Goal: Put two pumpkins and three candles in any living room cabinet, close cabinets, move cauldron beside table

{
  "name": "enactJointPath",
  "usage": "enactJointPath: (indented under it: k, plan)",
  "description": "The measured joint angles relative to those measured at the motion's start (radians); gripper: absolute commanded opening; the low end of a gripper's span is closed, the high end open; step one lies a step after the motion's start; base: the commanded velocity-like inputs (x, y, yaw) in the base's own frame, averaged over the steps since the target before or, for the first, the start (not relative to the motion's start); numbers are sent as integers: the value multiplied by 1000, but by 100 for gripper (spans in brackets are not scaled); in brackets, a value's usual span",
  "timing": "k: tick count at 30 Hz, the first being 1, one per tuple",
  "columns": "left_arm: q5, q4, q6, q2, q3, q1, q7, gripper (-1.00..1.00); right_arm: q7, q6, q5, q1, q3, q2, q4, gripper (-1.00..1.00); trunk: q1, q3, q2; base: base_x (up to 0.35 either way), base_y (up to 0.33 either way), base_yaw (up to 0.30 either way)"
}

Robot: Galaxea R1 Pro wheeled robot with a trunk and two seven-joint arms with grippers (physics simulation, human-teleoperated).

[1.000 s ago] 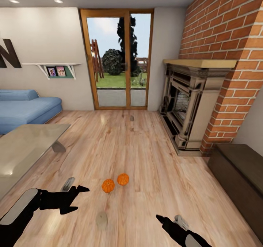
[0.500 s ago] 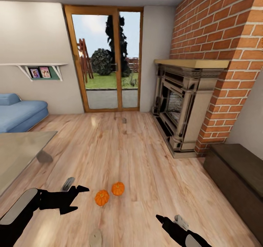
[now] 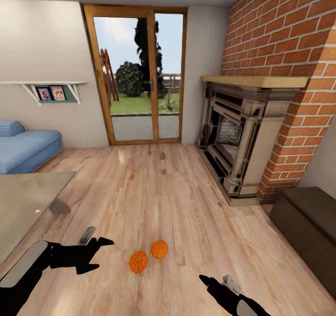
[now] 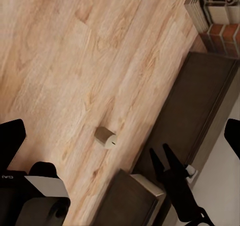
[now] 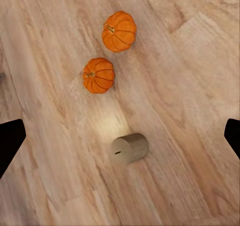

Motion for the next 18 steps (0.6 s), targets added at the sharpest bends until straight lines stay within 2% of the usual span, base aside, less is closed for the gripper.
enactJointPath:
  k: [10,18]
  plan:
    - [0,1,1,0,0,0,-3,100,0,-20,-2,0,0,-1,1,100,0,0,0,125,28,-188]
    - [-1,0,0,1,1,0,-4,100,0,-28,-3,0,0,-1,1,100,0,0,0,77,-28,-45]
